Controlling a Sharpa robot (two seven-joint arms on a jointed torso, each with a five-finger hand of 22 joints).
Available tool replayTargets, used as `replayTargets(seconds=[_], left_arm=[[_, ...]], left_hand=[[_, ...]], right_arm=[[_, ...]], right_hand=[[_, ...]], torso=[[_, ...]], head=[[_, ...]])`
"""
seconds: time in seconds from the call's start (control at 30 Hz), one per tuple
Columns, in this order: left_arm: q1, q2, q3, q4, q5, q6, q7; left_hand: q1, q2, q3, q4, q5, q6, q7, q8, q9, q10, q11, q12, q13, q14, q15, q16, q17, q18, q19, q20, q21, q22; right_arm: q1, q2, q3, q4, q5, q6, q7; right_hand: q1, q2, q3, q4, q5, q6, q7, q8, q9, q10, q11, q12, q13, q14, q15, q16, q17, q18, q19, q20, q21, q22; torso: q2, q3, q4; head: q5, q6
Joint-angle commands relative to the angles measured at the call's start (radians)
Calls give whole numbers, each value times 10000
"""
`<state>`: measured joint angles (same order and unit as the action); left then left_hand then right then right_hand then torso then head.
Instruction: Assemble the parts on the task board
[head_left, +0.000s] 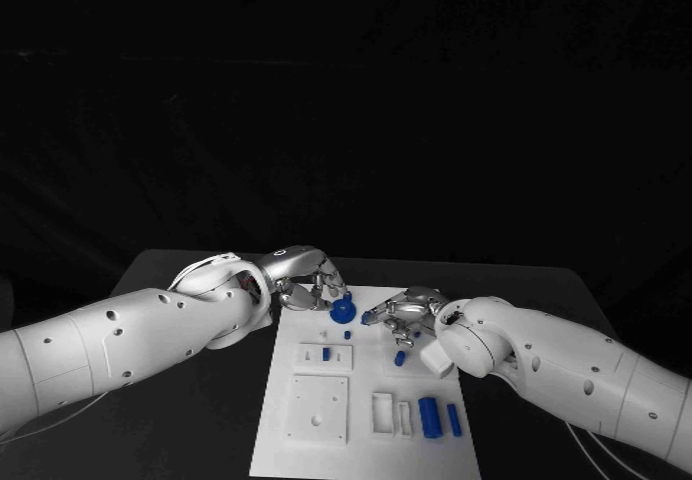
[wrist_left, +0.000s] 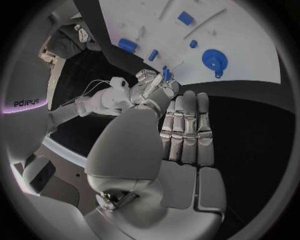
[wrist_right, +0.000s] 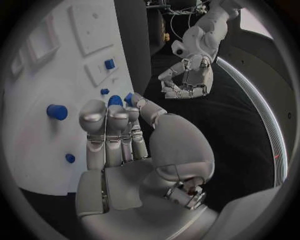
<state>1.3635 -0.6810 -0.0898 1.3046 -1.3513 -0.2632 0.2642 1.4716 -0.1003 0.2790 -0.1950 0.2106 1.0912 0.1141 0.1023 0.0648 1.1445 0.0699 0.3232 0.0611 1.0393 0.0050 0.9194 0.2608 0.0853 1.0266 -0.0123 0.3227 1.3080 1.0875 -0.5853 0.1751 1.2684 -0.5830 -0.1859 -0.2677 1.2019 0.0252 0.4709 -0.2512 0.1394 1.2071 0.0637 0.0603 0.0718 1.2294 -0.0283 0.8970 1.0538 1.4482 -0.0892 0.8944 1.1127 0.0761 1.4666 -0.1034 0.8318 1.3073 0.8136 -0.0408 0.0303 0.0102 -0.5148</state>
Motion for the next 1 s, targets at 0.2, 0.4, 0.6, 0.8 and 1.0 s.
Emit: replayTargets(seconds=[0.2, 0.4, 0.6, 0.8, 1.0], left_arm=[[-56, -410, -7, 915, 1448, -1042, 1778], [-140, -550, -13, 1414, 1593, -975, 1896], [-209, -553, -26, 1710, 1467, -733, 1793], [-247, -585, -66, 1954, 1301, -197, 1584], [-276, -617, -87, 2086, 1283, 96, 1468]], left_hand=[[97, 446, -573, 138, -1458, 292, -63, -387, 13, 545, -134, -480, 8, 304, -76, 271, 161, -31, 375, -126, -142, 118], [-131, 269, -1583, 514, -1481, 35, -97, -383, 15, 756, -230, -508, 36, 710, -191, 1538, 865, -81, 1268, -222, -297, -174], [198, 278, -2176, 561, -1342, -189, -167, -383, 14, 703, -404, 772, 262, 578, -321, 2140, 1233, -209, 1567, -370, -493, -12], [203, 332, -2248, 522, -1309, -165, -99, -382, 14, 197, -383, 1855, 438, 476, -294, 2339, 1326, -206, 1580, -348, -583, 191], [156, 357, -2261, 535, -1308, -218, -50, -388, 12, -39, -369, 2422, 382, 439, -278, 2502, 1346, -190, 1630, -331, -628, 200]], right_arm=[[-6, -587, 173, 476, 469, 3018, 160], [-4, -990, 303, 862, 498, 3692, 114], [-3, -1262, 423, 1133, 611, 4568, 186], [-4, -1385, 525, 1206, 672, 5133, 340], [-5, -1460, 586, 1241, 773, 5510, 474]], right_hand=[[-9, 119, -113, -33, 59, 257, 16, 45, 51, -141, -13, -186, -93, -49, -6, -3, 7, -50, 67, -48, -116, 1026], [-41, 126, -60, -78, 29, 254, 10, 37, 241, -137, -19, -252, -141, -59, -11, -19, 7, -58, 52, -58, -108, 1025], [-42, 114, -51, -93, 27, 259, 5, 41, 284, -142, -22, -263, -150, -55, -11, 8, 30, -60, 50, -56, -84, 1030], [-54, 105, -46, -88, 76, 257, 4, 40, 303, -154, -21, -278, -159, -62, -9, 15, 41, -63, 42, -54, -77, 1032], [-65, 90, -26, -90, 133, 268, 1, 42, 337, -159, -23, -279, -158, -70, -10, 27, 60, -63, 30, -55, -72, 1031]], torso=[[-9, -13, -21], [-22, -11, -38], [-37, -9, -22], [-23, 4, -33], [-25, -6, -19]], head=[[-98, 49], [-130, 46], [-136, -3], [-120, -40], [-125, -32]])
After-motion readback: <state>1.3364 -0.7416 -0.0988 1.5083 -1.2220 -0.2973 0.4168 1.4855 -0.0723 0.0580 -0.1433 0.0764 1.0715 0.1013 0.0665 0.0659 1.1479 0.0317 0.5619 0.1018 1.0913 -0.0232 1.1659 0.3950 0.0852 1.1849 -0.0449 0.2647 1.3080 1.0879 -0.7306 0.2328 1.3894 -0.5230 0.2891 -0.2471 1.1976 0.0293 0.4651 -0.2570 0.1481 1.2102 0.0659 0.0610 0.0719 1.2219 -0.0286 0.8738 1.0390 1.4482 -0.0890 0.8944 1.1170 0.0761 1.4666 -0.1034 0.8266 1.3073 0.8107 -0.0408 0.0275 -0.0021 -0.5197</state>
